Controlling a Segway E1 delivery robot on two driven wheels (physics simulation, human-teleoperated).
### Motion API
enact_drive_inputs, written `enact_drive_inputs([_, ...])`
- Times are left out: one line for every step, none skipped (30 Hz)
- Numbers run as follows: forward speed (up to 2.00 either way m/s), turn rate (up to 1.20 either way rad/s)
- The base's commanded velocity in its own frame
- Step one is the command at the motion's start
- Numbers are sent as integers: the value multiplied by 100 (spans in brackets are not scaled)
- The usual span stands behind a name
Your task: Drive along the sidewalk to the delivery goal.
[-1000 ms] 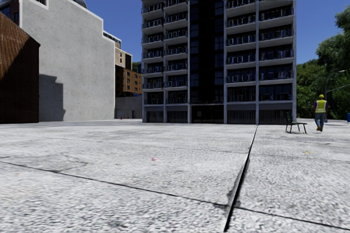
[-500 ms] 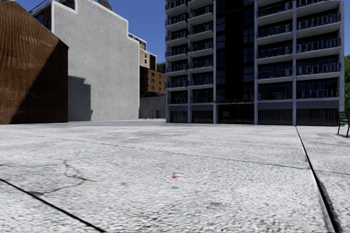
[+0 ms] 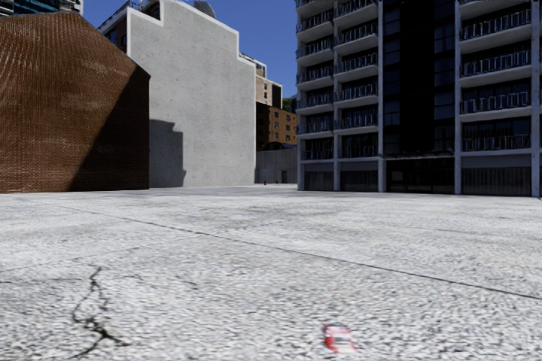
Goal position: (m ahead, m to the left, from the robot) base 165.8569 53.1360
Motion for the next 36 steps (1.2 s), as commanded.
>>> enact_drive_inputs([200,40])
enact_drive_inputs([200,0])
enact_drive_inputs([200,0])
enact_drive_inputs([200,0])
enact_drive_inputs([200,0])
enact_drive_inputs([200,0])
enact_drive_inputs([200,0])
enact_drive_inputs([200,0])
enact_drive_inputs([200,0])
enact_drive_inputs([200,0])
enact_drive_inputs([200,0])
enact_drive_inputs([200,0])
enact_drive_inputs([200,0])
enact_drive_inputs([200,0])
enact_drive_inputs([200,0])
enact_drive_inputs([200,0])
enact_drive_inputs([200,0])
enact_drive_inputs([200,0])
enact_drive_inputs([200,0])
enact_drive_inputs([200,0])
enact_drive_inputs([200,0])
enact_drive_inputs([200,0])
enact_drive_inputs([200,0])
enact_drive_inputs([200,0])
enact_drive_inputs([200,0])
enact_drive_inputs([200,0])
enact_drive_inputs([200,0])
enact_drive_inputs([200,0])
enact_drive_inputs([200,0])
enact_drive_inputs([200,0])
enact_drive_inputs([200,0])
enact_drive_inputs([200,0])
enact_drive_inputs([200,0])
enact_drive_inputs([200,0])
enact_drive_inputs([200,0])
enact_drive_inputs([200,0])
